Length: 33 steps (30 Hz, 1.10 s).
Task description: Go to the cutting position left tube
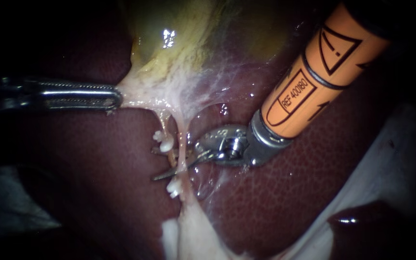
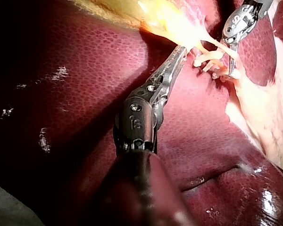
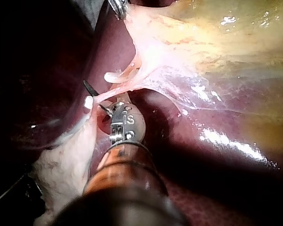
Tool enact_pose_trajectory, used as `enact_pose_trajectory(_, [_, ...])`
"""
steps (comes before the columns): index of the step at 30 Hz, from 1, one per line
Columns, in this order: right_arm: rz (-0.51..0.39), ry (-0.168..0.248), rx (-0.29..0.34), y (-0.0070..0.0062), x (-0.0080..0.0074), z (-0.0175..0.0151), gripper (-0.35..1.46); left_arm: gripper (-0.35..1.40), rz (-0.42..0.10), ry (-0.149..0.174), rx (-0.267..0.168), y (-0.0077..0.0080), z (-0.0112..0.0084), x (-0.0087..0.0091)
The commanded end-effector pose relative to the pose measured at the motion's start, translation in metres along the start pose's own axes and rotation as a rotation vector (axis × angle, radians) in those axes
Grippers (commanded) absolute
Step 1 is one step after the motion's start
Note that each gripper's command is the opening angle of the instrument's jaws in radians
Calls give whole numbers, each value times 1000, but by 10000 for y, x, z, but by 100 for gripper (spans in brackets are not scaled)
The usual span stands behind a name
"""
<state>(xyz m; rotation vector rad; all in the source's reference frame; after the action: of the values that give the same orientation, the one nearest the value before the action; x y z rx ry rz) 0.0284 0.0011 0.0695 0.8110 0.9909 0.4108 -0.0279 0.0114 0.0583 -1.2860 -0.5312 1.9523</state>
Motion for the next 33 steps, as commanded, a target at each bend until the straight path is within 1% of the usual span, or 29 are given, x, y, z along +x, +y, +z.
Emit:
enact_pose_trajectory(1, [-1, 0, 0, 1, -1, -1, 69, -35, 0, 0, -1, 0, -1, 1])
enact_pose_trajectory(7, [3, -1, 3, 6, -7, -9, 79, -35, 1, 0, -2, 0, -2, 0])
enact_pose_trajectory(18, [-1, 8, -16, 20, -27, -49, 86, -35, 0, -1, -3, 0, -3, 1])
enact_pose_trajectory(21, [-1, 3, -19, 22, -30, -57, 86, -35, 0, -1, -3, -1, -4, 1])
enact_pose_trajectory(33, [-1, -5, -18, 21, -36, -81, 91, -35, 0, -1, -5, -1, -6, 1])
